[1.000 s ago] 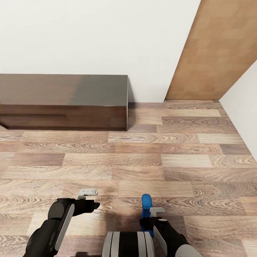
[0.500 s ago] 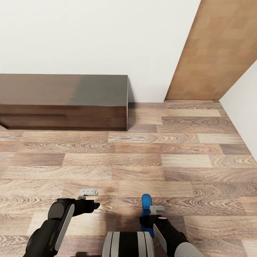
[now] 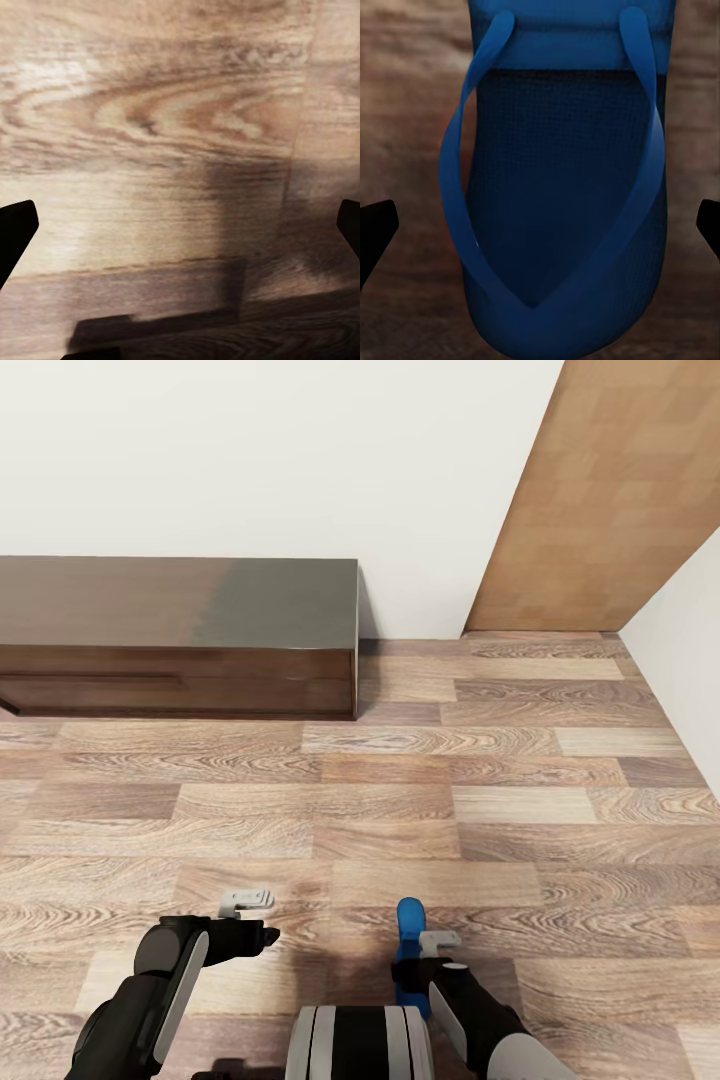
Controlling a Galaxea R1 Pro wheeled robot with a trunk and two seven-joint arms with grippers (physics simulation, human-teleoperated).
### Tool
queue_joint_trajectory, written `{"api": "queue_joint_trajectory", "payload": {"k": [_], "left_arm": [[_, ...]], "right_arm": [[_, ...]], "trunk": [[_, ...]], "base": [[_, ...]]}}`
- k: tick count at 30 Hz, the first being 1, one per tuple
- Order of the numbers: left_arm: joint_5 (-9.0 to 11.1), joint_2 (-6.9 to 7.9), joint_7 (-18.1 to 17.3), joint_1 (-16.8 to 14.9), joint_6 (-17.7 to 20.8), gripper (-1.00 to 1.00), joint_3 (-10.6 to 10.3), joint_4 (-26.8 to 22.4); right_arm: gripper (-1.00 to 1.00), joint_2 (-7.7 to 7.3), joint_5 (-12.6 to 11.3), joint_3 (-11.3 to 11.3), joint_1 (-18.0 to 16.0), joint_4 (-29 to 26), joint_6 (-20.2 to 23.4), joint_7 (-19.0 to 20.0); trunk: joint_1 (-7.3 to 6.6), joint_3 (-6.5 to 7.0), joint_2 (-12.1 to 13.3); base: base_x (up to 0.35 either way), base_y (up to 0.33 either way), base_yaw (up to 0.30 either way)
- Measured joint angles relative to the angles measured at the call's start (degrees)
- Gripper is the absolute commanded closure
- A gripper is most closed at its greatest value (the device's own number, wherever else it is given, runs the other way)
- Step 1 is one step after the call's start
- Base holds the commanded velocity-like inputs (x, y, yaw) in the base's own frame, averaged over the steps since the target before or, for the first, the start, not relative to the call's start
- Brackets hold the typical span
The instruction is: In the bedroom, move the book from the bed onto either nightstand, and place the two sandals side by side next to the bed.
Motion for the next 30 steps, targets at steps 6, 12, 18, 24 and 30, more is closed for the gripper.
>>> {"api": "queue_joint_trajectory", "payload": {"k": [6, 12, 18, 24, 30], "left_arm": [[0.0, 0.0, 0.0, 0.0, 0.0, -1.0, 0.0, 0.0], [0.0, 0.0, 0.02, 0.0, 0.0, -1.0, 0.0, 0.0], [0.0, 0.0, 0.01, 0.0, -0.05, -1.0, 0.0, 0.0], [0.0, 0.0, 0.0, 0.0, -0.08, -1.0, 0.0, 0.0], [-0.01, 0.0, 0.0, 0.0, -0.08, -1.0, 0.0, 0.0]], "right_arm": [[-1.0, 0.0, 0.0, 0.01, -0.41, 0.0, 0.03, -0.08], [-1.0, 0.0, 0.0, 0.05, -0.8, 0.0, 0.06, -0.13], [-1.0, 0.0, 0.0, 0.07, -1.12, 0.0, 0.08, -0.15], [-1.0, 0.0, 0.0, 0.08, -1.48, 0.04, 0.08, -0.22], [-1.0, 0.0, 0.0, 0.08, -1.6, 0.03, 0.09, -0.24]], "trunk": [[0.0, 0.0, 0.0], [0.0, 0.0, 0.0], [0.0, 0.0, 0.0], [0.0, 0.0, 0.0], [0.13, -1.1, -0.07]], "base": [[0.0, 0.0, 0.0], [0.0, 0.0, 0.0], [0.0, 0.0, 0.0], [0.0, 0.0, 0.0], [0.0, 0.0, 0.0]]}}
